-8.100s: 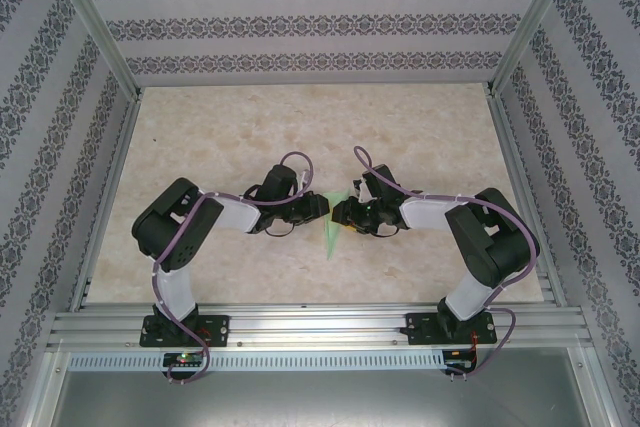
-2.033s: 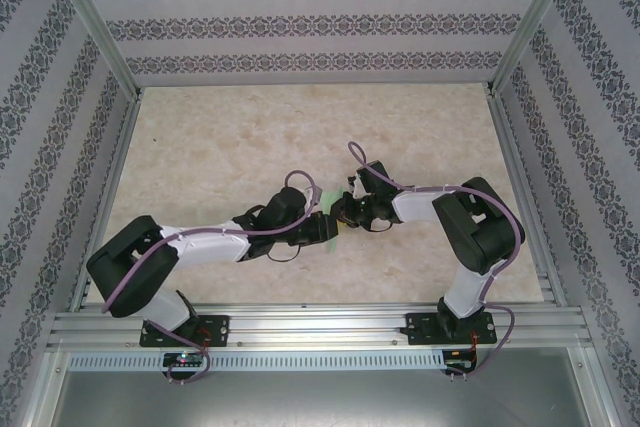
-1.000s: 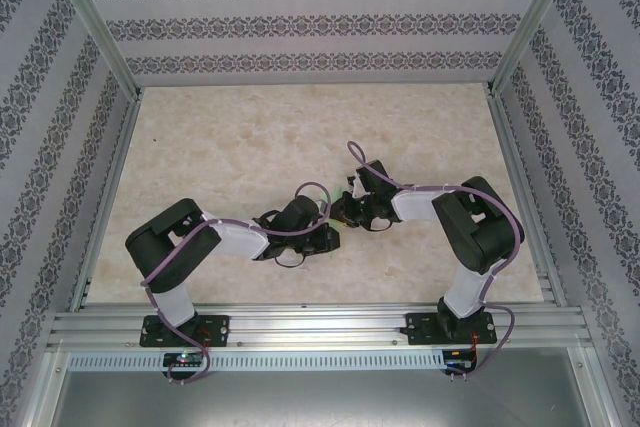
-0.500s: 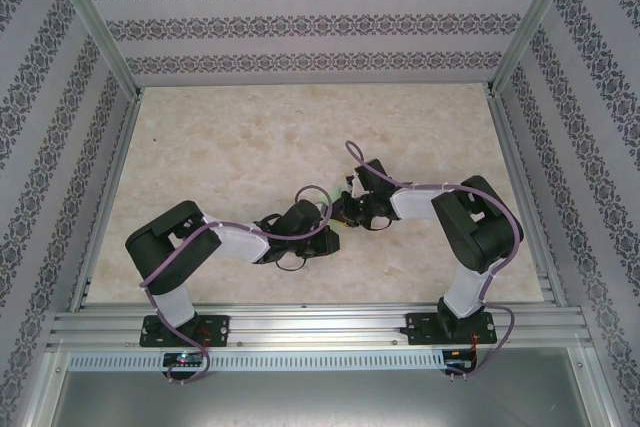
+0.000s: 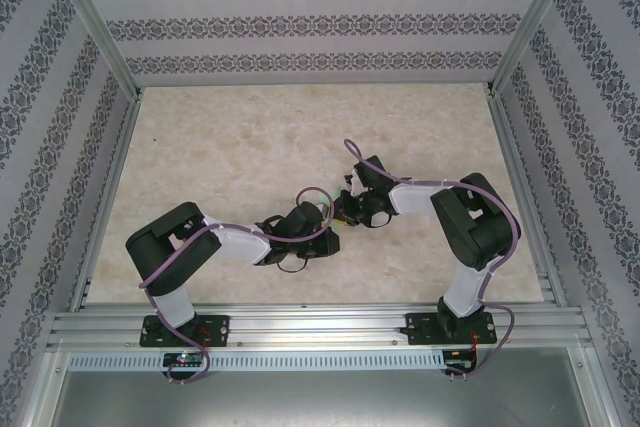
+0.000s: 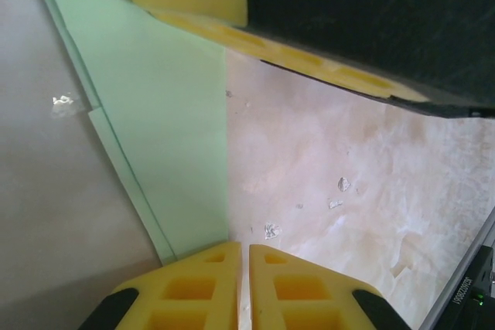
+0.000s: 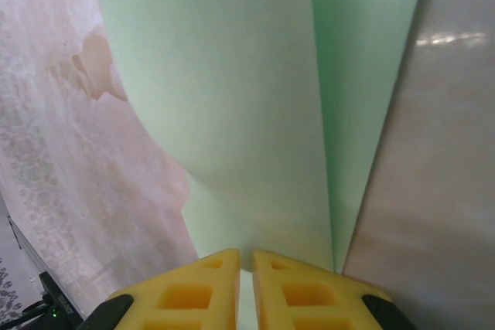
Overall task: Fold a paper plane with a square sheet of paper (fold left side to right side)
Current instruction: Fold the wing for the fifth time at the center of the table.
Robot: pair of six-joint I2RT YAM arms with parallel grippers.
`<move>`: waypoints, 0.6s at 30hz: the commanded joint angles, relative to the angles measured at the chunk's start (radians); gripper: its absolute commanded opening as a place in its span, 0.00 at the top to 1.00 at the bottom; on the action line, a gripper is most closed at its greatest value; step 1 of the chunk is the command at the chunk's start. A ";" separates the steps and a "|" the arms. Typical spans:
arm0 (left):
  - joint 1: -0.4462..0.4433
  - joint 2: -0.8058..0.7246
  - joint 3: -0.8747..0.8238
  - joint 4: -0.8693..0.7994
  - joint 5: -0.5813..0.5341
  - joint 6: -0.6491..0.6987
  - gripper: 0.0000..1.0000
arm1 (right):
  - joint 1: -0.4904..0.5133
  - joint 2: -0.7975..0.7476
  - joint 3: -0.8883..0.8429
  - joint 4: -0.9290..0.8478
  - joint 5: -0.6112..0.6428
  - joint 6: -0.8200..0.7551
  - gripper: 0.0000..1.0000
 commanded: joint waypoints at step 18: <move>-0.065 0.057 -0.062 -0.158 0.079 -0.012 0.89 | -0.120 0.112 0.162 -0.101 0.139 -0.119 0.85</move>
